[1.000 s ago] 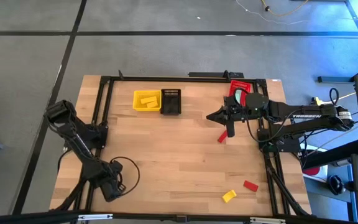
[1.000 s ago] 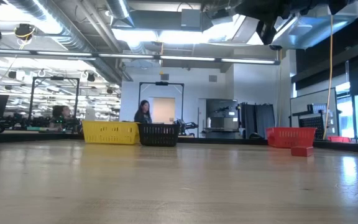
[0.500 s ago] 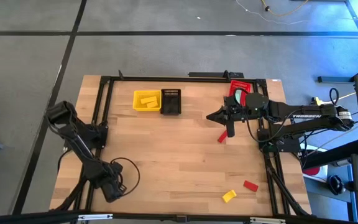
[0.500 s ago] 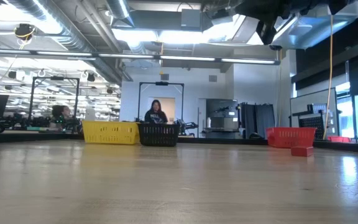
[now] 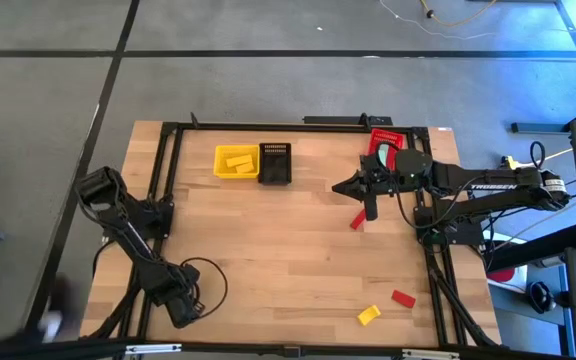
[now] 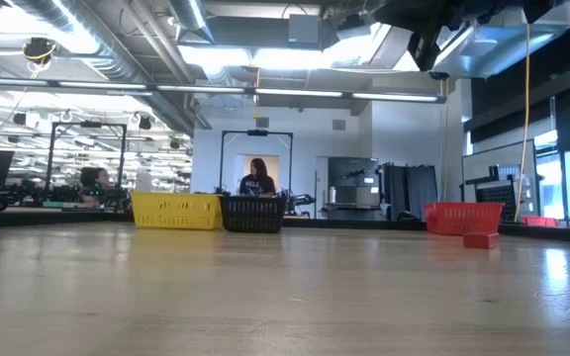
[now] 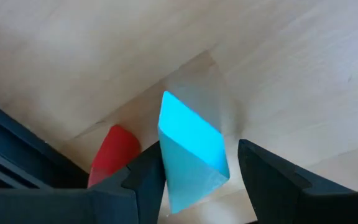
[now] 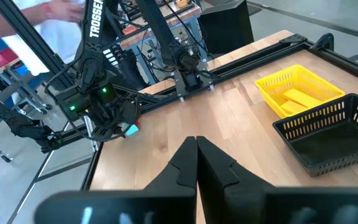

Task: Sort & place blocks by color
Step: Put the blue block into the red bin

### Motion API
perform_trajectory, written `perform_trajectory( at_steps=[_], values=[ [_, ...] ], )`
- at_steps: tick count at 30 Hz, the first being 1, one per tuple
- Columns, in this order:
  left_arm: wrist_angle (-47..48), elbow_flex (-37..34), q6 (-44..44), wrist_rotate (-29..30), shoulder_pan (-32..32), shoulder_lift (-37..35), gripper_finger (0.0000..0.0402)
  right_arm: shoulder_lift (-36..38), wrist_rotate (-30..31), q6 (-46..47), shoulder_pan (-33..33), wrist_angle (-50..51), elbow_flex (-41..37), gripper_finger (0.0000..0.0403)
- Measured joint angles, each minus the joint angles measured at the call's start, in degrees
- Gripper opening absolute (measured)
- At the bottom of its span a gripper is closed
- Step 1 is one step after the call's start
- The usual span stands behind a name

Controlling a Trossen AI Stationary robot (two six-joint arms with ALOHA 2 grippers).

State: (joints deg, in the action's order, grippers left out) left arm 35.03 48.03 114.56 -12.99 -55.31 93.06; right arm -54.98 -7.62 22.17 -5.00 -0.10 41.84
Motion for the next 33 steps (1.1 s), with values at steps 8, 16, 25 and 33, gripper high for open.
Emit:
perform_trajectory(
  at_steps=[8,16,25,33],
  values=[
    [1.1,0.0,-2.8,-1.3,0.0,0.0,0.0120,0.0,0.0,0.0,0.0,0.0,0.0,0.0000],
    [2.4,0.0,-7.4,-0.2,1.3,-0.3,0.0112,0.0,0.0,0.0,0.0,0.0,0.0,0.0000],
    [4.8,0.0,-19.8,8.1,6.0,-10.5,0.0112,0.0,0.0,0.1,0.0,-0.1,0.0,0.0000],
    [3.4,0.0,-45.8,29.8,22.9,-26.2,0.0112,0.0,0.0,0.0,0.0,-0.2,0.0,0.0000]
  ],
)
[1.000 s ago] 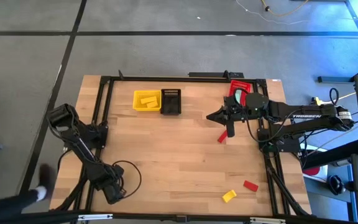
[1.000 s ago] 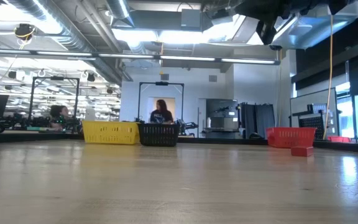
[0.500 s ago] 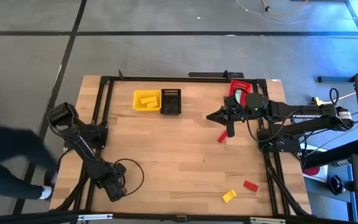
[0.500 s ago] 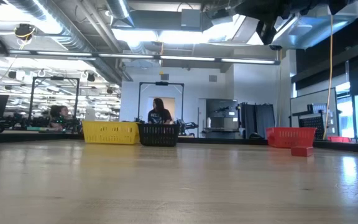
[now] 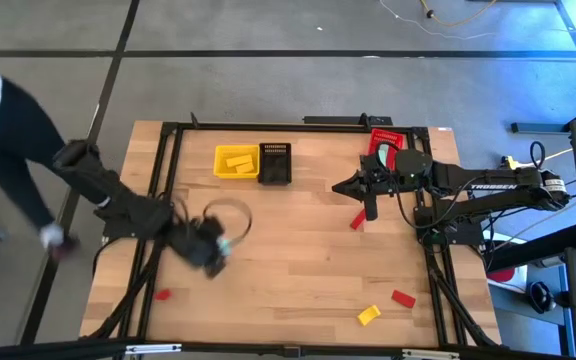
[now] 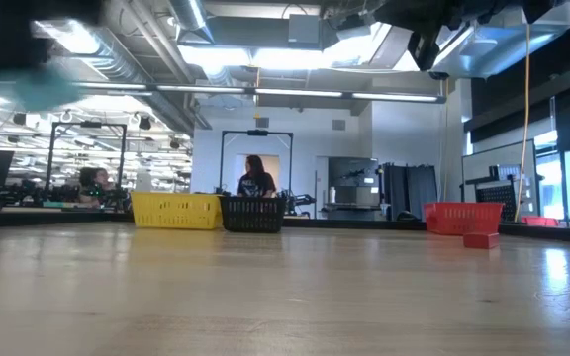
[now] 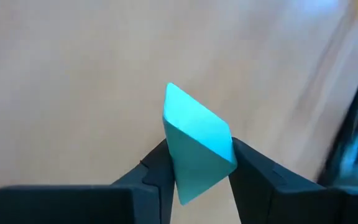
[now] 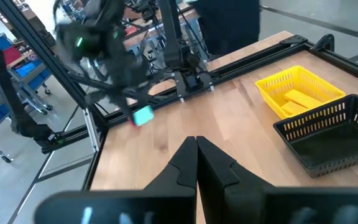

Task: Sort & place blocks by color
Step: Put the blue block into the red bin

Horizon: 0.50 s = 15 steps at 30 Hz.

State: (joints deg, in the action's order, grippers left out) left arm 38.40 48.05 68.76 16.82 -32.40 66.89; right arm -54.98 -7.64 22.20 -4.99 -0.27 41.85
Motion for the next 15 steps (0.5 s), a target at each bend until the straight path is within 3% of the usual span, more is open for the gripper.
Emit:
perform_trajectory(
  at_steps=[5,9,12,15],
  values=[
    [-15.3,0.0,-26.4,1.5,18.6,-3.5,0.0112,0.0,0.0,-0.2,0.0,0.0,0.0,0.0000],
    [-38.8,0.0,-44.0,-8.0,31.2,-3.0,0.0112,0.0,0.0,-0.3,0.0,-0.2,0.0,0.0000],
    [-54.5,0.1,-47.7,-16.3,38.0,-1.4,0.0112,0.0,0.0,-0.3,0.0,-0.7,0.0,0.0000],
    [-62.6,0.1,-48.3,-19.1,41.5,0.1,0.0112,-0.1,0.0,-0.4,0.0,-2.5,0.0,0.0000]
  ],
)
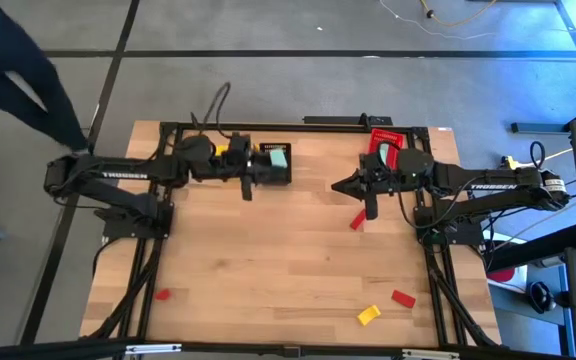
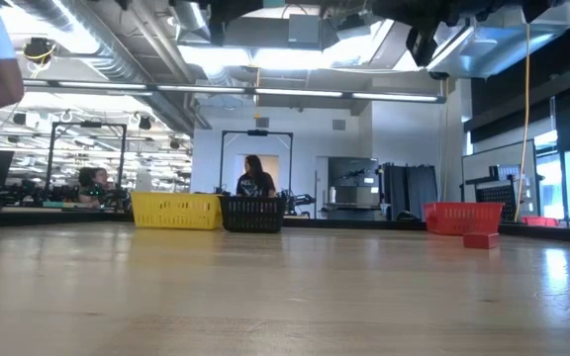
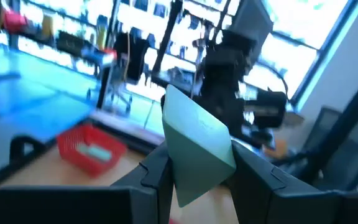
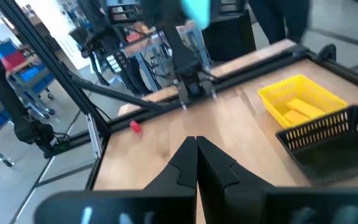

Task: Sort & place blocks by color
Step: Put the blue block into the red bin

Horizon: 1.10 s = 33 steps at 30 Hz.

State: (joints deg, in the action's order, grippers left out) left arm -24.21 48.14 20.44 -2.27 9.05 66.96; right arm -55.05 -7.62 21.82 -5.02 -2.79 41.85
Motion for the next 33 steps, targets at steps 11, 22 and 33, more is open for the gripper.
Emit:
perform_trajectory(
  at_steps=[11,22,33],
  values=[
    [-1.4,-0.1,0.4,-0.5,-1.7,1.4,0.0112,0.0,0.0,-1.4,0.0,-1.4,0.0,0.0000],
    [-1.3,-0.1,3.4,-0.2,-2.1,1.4,0.0112,0.0,0.0,-0.3,0.0,-1.8,0.0,0.0000],
    [-1.1,-0.1,6.5,-0.3,-2.1,1.4,0.0112,0.1,-0.1,0.4,0.1,-3.7,0.0,0.0000]
  ],
)
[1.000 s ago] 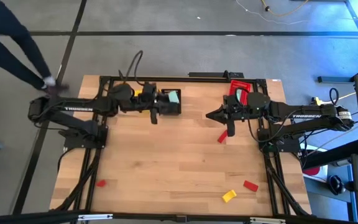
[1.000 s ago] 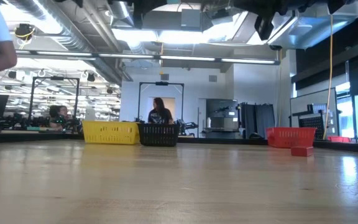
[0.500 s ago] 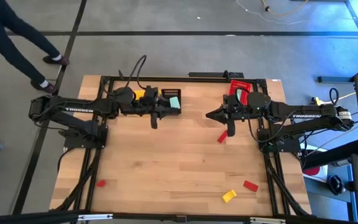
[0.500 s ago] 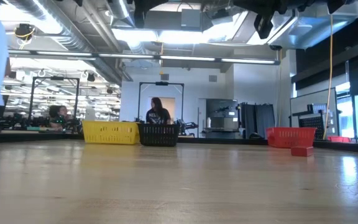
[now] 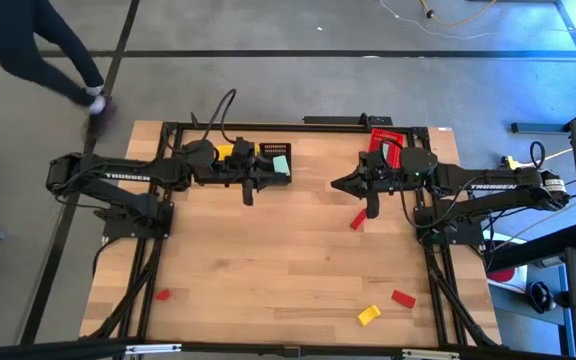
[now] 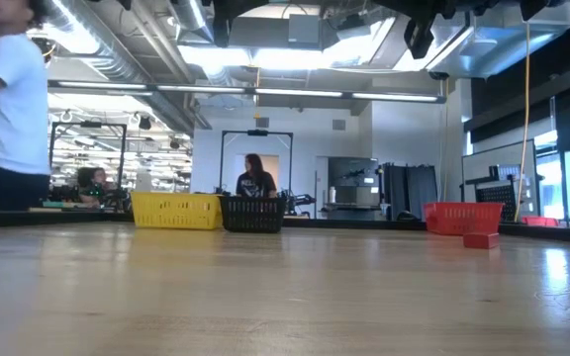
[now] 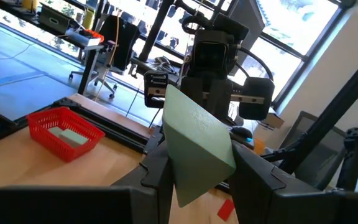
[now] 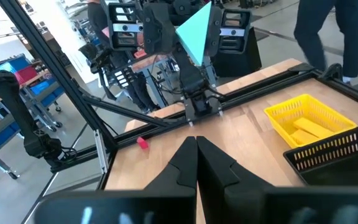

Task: Sort & place blocks by color
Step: Put the blue block into the red bin

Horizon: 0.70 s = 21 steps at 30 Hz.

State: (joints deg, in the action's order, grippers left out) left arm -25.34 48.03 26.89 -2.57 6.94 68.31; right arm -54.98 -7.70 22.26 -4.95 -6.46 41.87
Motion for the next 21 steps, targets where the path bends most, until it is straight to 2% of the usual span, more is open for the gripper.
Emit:
perform_trajectory(
  at_steps=[11,21],
  values=[
    [0.0,0.0,-0.6,-0.2,0.0,0.0,0.0112,0.0,0.0,-1.4,0.0,0.0,0.0,0.0000],
    [0.9,0.0,-2.0,-3.0,0.0,0.0,0.0112,0.0,0.5,-1.4,0.0,-2.2,0.0,0.0000]
  ],
)
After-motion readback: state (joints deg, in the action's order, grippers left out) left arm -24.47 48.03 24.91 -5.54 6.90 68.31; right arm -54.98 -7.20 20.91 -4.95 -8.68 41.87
